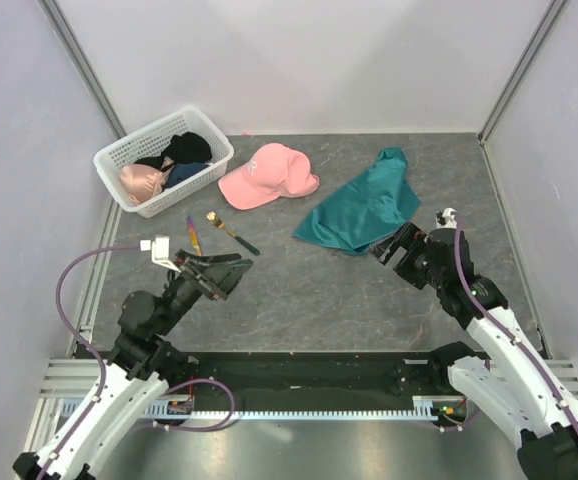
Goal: Fold the napkin into a case and place the utensils inside
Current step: Pick up the crumpled napkin from the center of the board.
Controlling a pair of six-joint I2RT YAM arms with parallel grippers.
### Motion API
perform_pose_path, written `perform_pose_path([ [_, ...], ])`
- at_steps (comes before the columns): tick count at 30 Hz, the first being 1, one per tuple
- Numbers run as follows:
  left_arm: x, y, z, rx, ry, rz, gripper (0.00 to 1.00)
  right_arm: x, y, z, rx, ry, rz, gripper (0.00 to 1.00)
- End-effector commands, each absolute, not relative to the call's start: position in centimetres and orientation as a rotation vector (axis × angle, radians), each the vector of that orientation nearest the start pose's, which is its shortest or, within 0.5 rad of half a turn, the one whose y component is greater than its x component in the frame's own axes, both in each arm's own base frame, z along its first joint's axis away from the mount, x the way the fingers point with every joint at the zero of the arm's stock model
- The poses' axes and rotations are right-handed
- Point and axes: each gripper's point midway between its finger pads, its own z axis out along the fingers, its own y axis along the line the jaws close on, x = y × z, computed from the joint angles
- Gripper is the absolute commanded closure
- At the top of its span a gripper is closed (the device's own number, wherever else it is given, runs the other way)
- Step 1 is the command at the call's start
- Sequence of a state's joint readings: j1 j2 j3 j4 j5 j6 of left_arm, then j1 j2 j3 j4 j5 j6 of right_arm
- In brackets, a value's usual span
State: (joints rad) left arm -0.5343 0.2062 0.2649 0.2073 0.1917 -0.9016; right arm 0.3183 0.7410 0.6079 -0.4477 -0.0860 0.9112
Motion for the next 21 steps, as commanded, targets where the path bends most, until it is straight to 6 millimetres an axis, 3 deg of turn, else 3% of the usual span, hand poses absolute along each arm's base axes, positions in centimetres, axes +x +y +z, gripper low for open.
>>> perform_pose_path([
  [1,20.4,-15.9,25.2,-0.304,1.707,-1.084,0.00,26.0,11.6,16.6,0.468,2.242,0.571,0.02],
  [2,20.8,-15.4,23.1,-0.367,1.818,-1.011,0.00,26.7,11.1,16.4,0.469,2.254,0.516,0.02],
  [4,21.1,-14.2,24.5,-0.436,1.830,-0.941,0.00,28.6,11.5,15.7,0.414,2.313,0.453,0.02],
  [5,21.0,-13.7,23.7,-0.448,1.880,-0.888,0.00,29.4,11.7,15.5,0.394,2.331,0.441,0.02],
  [8,21.4,-13.4,25.1,-0.385,1.854,-0.839,0.00,32.8,12.7,13.5,0.330,2.425,0.380,0.02],
  [11,21.4,-14.8,24.6,-0.290,1.932,-0.846,0.00,35.9,14.2,11.3,0.231,2.511,0.371,0.02],
  [12,21.4,-15.8,23.3,-0.250,2.020,-0.846,0.00,37.4,14.7,10.2,0.206,2.540,0.350,0.02],
  [15,20.6,-18.1,21.0,-0.109,2.195,-0.885,0.15,39.9,15.0,8.6,0.138,2.565,0.296,0.02],
  [18,20.3,-19.6,19.3,-0.036,2.316,-0.917,0.22,41.3,16.6,7.0,0.071,2.596,0.299,0.02],
  [21,20.3,-20.5,18.7,0.004,2.369,-0.941,0.24,41.0,19.0,5.9,-0.018,2.625,0.318,0.02],
])
